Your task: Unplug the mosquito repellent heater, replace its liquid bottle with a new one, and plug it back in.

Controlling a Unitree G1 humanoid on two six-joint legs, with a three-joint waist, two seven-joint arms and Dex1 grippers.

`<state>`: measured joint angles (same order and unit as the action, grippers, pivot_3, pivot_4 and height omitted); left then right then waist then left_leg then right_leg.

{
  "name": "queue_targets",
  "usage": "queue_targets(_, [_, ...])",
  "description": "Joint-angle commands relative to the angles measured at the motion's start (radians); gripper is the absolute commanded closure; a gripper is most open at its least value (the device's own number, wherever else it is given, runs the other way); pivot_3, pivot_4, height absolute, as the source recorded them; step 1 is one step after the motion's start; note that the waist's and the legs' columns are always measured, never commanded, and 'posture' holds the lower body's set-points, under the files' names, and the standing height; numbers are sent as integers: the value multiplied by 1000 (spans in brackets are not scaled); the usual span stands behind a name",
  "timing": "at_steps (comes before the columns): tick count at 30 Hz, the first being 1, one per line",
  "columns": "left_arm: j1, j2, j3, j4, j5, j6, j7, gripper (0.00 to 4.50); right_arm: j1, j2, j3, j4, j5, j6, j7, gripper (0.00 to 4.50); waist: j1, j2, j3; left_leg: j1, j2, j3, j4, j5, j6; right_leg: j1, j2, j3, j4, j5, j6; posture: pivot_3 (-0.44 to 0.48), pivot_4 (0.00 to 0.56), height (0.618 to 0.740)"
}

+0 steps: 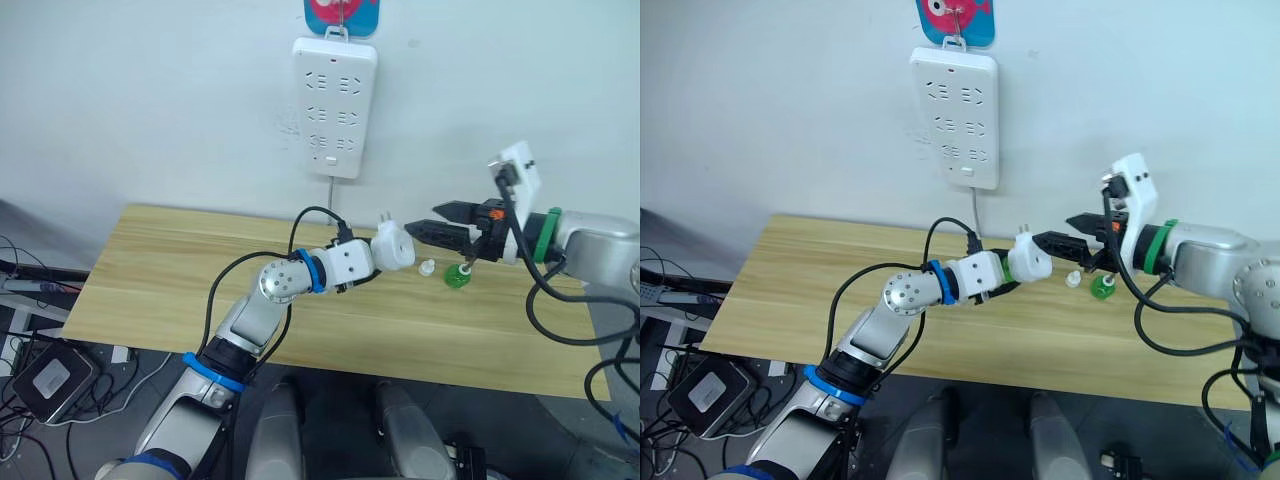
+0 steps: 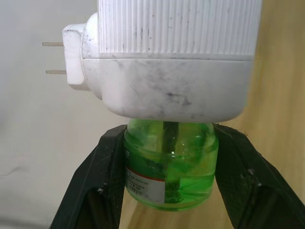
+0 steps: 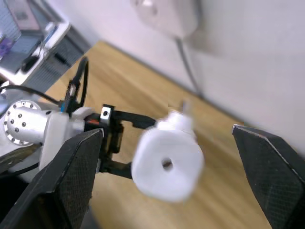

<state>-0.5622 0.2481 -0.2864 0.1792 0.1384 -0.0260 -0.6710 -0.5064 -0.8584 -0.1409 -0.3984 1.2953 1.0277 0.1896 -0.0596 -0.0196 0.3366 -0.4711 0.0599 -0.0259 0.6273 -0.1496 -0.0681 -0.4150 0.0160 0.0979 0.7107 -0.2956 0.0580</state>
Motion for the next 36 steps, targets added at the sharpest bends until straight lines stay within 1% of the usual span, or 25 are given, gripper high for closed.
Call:
queue_targets(1, [-10, -88, 87, -14, -137, -4, 47, 2274, 114, 59, -67, -141, -65, -83, -51, 0, -1, 0, 0, 0, 0, 0, 0, 0, 0, 0, 0, 0, 0, 0, 0, -138, 258, 740])
queue_targets(3, [-13, -130, 118, -4, -188, -19, 54, 2274, 178, 138, -83, -179, -70, -118, -133, 0, -2, -2, -1, 0, -1, 0, 1, 0, 0, 1, 0, 0, 0, 0, 0, -153, 254, 740])
queue_targets(5, [-17, -170, 144, 2, -236, -18, 60, 2274, 198, 206, -68, -202, -102, -147, -184, 0, -7, -2, -2, 0, -1, 0, 1, 0, 0, 1, 0, 0, 0, 0, 0, -159, 252, 740])
queue_targets(9, [-13, -217, 157, -11, -302, 6, 46, 2274, 174, 306, -4, -225, -171, -178, -230, 0, -30, -2, -3, 1, -1, 1, 2, 1, 0, 2, 0, 2, 0, 0, 3, -166, 245, 740])
queue_targets(12, [-1, -231, 151, -33, -325, 29, 39, 2274, 144, 367, 40, -219, -231, -192, -253, 0, -42, -2, -8, 2, -1, 1, 2, 2, 1, 2, 1, 2, 1, 0, 3, -166, 238, 740])
queue_targets(23, [52, -233, 109, -117, -331, 92, 51, 2274, 47, 489, 124, -159, -416, -213, -244, 0, -51, -1, -21, 2, -1, 0, 1, 2, 1, 2, 0, 1, 1, 1, 2, -149, 234, 740])
queue_targets(30, [64, -235, 99, -134, -331, 112, 60, 2274, 22, 536, 119, -134, -457, -205, -216, 0, -50, -1, -22, 2, -1, 0, 1, 2, 1, 2, 0, 1, 1, 1, 2, -137, 238, 740])
queue_targets(31, [66, -236, 99, -136, -332, 114, 59, 2274, 23, 540, 118, -134, -458, -204, -211, 357, -50, -1, -22, 2, -1, 0, 1, 2, 1, 2, 0, 1, 1, 1, 1, -137, 238, 740])
queue_targets(33, [71, -237, 97, -141, -332, 118, 59, 2274, 25, 550, 110, -133, -449, -206, -201, 867, -50, -1, -22, 2, -1, 0, 1, 2, 1, 2, 0, 1, 1, 1, 2, -135, 240, 740])
queue_targets(34, [73, -237, 96, -143, -332, 119, 59, 2274, 26, 555, 107, -133, -446, -205, -199, 1229, -50, -1, -22, 2, -1, 0, 1, 2, 1, 2, 0, 1, 1, 1, 1, -135, 240, 740])
queue_targets(35, [75, -237, 95, -146, -334, 122, 59, 2274, 26, 558, 105, -133, -444, -203, -197, 1383, -50, -1, -22, 2, -1, 0, 1, 2, 1, 2, 0, 1, 1, 1, 1, -135, 240, 740])
queue_targets(36, [77, -239, 96, -149, -338, 127, 60, 2274, 27, 560, 104, -134, -444, -200, -195, 1383, -50, -1, -22, 2, -1, 0, 1, 2, 1, 2, 0, 1, 1, 1, 1, -135, 240, 740])
